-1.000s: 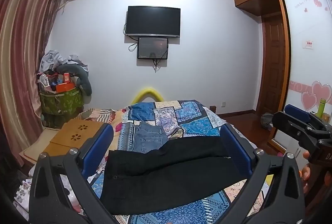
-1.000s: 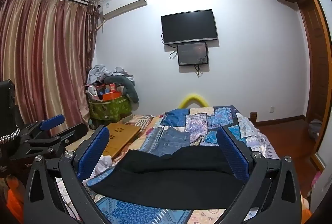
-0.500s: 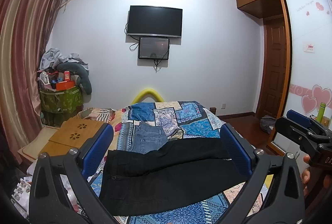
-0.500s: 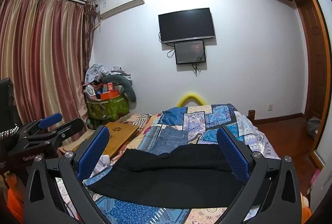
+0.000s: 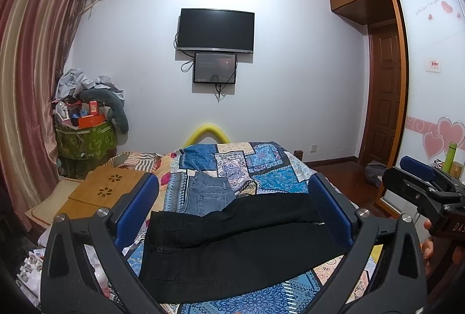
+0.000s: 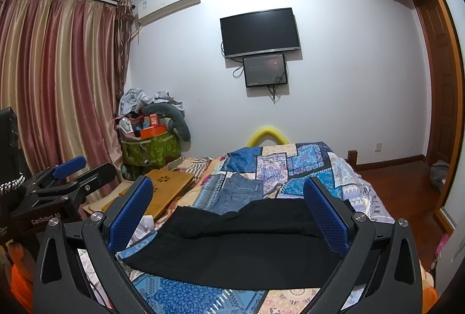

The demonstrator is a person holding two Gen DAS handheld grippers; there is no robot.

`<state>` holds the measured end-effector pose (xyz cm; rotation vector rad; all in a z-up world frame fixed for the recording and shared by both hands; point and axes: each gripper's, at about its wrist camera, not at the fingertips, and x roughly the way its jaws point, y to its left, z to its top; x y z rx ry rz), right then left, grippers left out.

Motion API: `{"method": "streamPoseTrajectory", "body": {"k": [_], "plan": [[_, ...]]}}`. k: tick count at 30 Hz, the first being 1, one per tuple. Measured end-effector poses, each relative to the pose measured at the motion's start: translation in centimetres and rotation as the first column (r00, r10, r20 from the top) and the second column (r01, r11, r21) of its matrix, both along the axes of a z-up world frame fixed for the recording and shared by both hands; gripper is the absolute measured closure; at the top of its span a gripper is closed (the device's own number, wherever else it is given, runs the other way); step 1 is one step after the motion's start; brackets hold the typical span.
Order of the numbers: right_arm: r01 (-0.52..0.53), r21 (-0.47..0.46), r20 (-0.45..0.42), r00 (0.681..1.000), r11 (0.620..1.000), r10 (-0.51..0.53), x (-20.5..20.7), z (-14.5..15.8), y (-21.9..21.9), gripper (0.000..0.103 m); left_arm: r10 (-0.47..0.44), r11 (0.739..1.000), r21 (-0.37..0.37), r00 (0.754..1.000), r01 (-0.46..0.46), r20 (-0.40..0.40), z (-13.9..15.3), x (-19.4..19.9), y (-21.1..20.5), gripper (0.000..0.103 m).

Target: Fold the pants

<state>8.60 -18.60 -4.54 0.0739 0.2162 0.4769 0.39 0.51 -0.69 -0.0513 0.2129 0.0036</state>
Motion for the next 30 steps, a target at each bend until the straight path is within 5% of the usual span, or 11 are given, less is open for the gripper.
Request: {"method": "streamPoseTrajectory", "body": {"k": [30], "plan": [[0.002,-0.002,-0.001,1.0,1.0,-0.002,0.35,0.16,-0.77,0.0,-0.004,1.0,0.007,1.0,0.004,0.007,0.36,-0.28,-0.48,0.0]]}}
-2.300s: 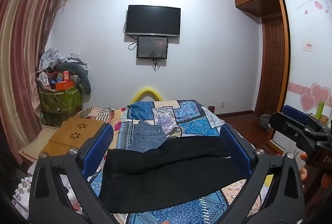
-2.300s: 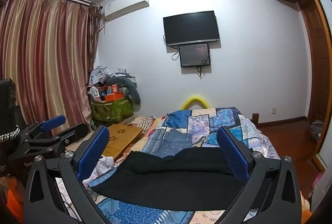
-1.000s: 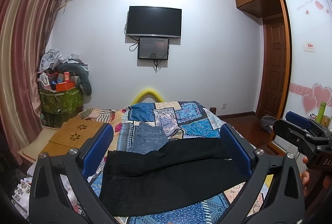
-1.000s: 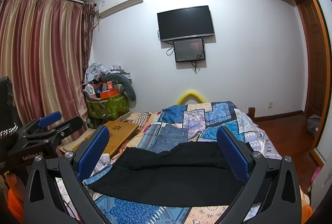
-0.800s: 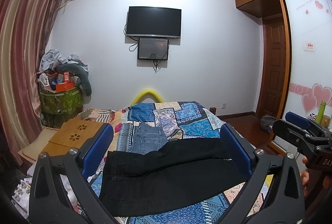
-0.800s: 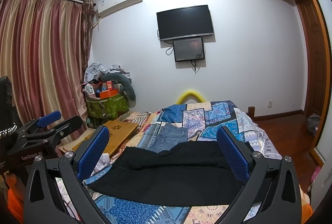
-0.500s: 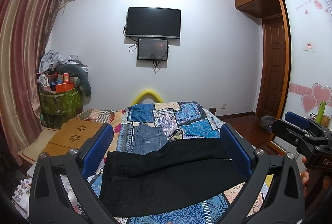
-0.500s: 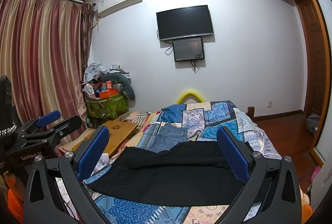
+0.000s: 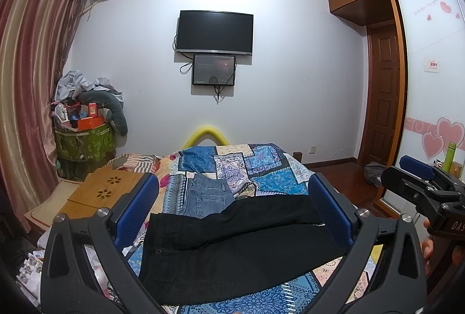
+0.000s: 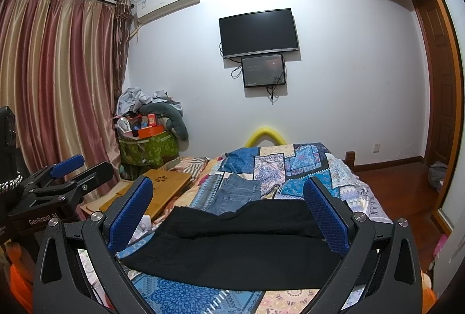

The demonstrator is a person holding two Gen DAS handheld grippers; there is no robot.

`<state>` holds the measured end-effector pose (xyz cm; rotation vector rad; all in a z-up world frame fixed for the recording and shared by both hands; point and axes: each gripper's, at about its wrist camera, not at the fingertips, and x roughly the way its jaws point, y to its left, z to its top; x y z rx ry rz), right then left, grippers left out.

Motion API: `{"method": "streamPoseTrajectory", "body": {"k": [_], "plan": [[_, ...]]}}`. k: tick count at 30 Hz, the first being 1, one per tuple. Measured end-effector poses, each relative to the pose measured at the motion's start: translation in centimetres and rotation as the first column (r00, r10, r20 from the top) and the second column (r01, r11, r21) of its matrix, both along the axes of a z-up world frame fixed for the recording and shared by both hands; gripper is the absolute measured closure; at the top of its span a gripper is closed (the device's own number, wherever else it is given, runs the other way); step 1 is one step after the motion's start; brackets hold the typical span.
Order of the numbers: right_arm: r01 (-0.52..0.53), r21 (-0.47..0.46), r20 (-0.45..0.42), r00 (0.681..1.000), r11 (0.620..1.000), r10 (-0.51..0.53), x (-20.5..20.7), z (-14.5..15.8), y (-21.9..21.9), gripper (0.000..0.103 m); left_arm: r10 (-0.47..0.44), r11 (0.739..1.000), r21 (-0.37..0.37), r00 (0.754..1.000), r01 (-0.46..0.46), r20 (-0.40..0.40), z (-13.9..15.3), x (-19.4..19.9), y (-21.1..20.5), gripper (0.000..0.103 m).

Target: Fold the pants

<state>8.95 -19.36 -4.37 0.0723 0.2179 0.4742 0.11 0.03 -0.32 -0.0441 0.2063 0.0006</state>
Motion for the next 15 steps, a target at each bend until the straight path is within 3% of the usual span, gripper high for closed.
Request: {"method": "streamPoseTrajectory", "body": {"k": [15], "plan": [[0.003,-0.001,-0.006,1.0,1.0,-0.003,0.38,-0.04,-0.1,0.0,-0.001,1.0,0.0,1.0,0.001,-0.002,0.11,-0.03,-0.12,0.0]]}}
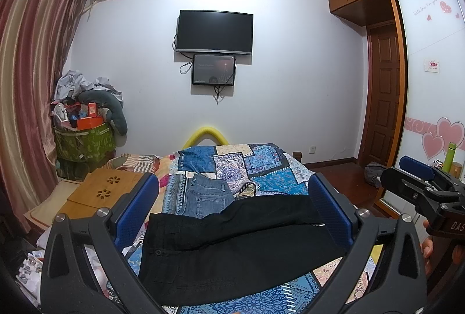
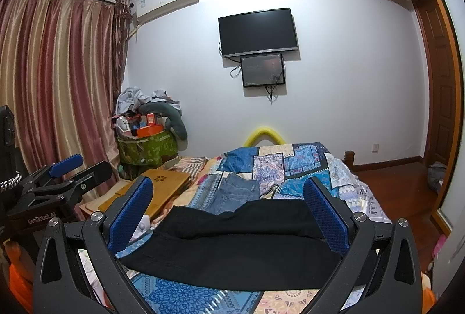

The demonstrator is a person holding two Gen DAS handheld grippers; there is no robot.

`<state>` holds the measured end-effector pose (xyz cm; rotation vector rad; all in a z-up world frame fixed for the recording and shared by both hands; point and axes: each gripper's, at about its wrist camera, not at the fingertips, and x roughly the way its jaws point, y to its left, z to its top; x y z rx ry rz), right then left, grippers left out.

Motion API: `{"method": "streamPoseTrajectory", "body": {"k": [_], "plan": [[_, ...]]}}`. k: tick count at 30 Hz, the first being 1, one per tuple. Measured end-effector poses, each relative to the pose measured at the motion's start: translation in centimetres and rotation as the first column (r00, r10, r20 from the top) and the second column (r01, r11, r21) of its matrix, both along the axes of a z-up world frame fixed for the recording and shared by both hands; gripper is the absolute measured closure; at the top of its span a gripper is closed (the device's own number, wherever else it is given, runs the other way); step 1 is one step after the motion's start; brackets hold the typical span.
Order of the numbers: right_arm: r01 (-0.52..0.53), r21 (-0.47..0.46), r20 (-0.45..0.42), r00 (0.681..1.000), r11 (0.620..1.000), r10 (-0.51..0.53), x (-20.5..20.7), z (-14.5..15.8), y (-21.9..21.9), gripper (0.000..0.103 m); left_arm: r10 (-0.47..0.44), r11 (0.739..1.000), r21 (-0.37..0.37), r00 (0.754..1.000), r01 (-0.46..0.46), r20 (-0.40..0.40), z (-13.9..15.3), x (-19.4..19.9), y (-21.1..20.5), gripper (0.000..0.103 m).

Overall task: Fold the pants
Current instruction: 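Grasp the black pants' waistband with the left tool while the right tool grasps it too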

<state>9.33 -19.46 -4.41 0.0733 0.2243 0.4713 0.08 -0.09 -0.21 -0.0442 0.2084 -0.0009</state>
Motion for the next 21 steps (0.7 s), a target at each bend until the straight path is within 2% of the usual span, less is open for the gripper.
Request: {"method": "streamPoseTrajectory", "body": {"k": [6,10,16,21], "plan": [[0.002,-0.007,-0.017,1.0,1.0,-0.002,1.2,-0.5,-0.4,0.0,0.004,1.0,0.001,1.0,-0.004,-0.021,-0.4,1.1,0.1,0.0],[0.003,-0.03,-0.035,0.999,1.0,-0.004,2.6,-1.1,-0.2,0.0,0.001,1.0,-0.003,0.999,-0.001,-0.053,-1.3,3.3,0.8,0.0],[0.006,-0.071,-0.09,0.996,0.997,-0.013,6.5,-3.3,-0.1,0.0,0.039,0.999,-0.007,0.989,-0.041,-0.14,-3.4,9.0,3.3,0.0],[0.006,-0.1,-0.157,0.987,0.995,-0.022,11.7,-5.9,-0.7,0.0,0.098,0.995,0.017,0.967,-0.097,-0.234,-6.6,15.1,6.5,0.0]]}}
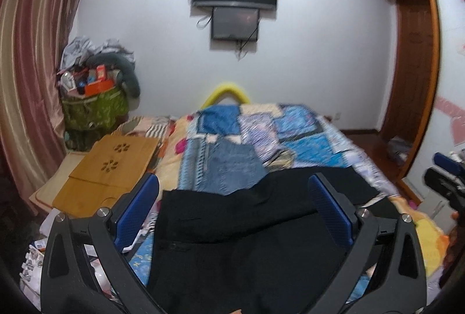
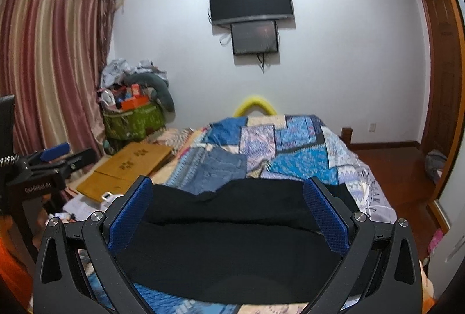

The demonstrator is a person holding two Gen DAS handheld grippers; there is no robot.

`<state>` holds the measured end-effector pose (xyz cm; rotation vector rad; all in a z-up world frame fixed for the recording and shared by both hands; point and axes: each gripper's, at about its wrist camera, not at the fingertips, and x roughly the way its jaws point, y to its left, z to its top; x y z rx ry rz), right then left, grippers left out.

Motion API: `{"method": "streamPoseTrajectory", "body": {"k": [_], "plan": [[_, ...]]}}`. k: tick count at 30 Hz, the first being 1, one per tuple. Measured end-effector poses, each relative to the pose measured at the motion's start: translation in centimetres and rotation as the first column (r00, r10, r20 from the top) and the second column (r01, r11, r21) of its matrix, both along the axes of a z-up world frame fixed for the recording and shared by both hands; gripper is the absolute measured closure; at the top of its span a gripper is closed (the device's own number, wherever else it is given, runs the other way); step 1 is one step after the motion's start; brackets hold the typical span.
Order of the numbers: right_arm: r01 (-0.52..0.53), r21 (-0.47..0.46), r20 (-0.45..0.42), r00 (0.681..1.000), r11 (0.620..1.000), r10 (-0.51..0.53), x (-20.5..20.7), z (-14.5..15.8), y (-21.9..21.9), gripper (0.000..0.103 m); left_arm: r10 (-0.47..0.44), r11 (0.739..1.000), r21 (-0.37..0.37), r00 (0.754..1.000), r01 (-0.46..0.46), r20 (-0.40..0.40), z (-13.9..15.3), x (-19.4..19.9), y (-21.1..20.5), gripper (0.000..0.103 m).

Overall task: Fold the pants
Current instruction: 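Grasp the black pants' waistband with the left tool while the right tool grasps it too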

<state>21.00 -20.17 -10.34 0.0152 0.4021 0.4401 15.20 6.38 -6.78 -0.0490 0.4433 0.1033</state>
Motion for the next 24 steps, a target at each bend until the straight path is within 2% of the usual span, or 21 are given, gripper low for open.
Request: {"method": "streamPoseTrajectory", "body": {"k": [5,10,14,17,20,21,23,24], "plan": [[0.009,-0.057,-0.067,0.998,0.998,-0.012,4.4,-2.1,-0.2,0.0,0.032,0.999,-0.031,0.992,-0.037,-0.124,-3.7,6.6,4.0,0.0],[-0.016,-0.116,-0.144,0.99,0.993,-0.001,8.9,-4.4,0.1,0.0,0.076,0.993,-0.067,0.963,-0.097,-0.258,-8.3,12.6,9.0,0.0],[-0.059,-0.161,-0.221,0.975,0.985,0.022,12.6,-6.5,0.7,0.0,0.145,0.982,-0.06,0.919,-0.179,-0.367,-12.6,16.7,12.7,0.0],[-0.102,-0.188,-0.282,0.958,0.977,0.046,15.4,-8.3,1.0,0.0,0.169,0.979,-0.029,0.884,-0.201,-0.435,-15.8,19.1,14.6,0.0],[-0.127,-0.215,-0.326,0.944,0.968,0.052,17.9,-9.8,1.3,0.0,0.165,0.978,-0.029,0.856,-0.205,-0.49,-18.7,21.2,15.9,0.0],[-0.138,-0.222,-0.336,0.94,0.965,0.057,18.8,-10.2,1.5,0.0,0.164,0.978,-0.026,0.846,-0.205,-0.507,-19.6,21.8,16.3,0.002],[-0.156,-0.227,-0.349,0.934,0.961,0.069,20.6,-10.8,1.7,0.0,0.159,0.979,-0.021,0.823,-0.203,-0.545,-21.1,22.8,16.9,0.014],[-0.166,-0.229,-0.358,0.93,0.959,0.076,21.5,-11.1,1.9,0.0,0.152,0.979,-0.026,0.806,-0.203,-0.572,-21.9,23.5,17.1,0.016]]}}
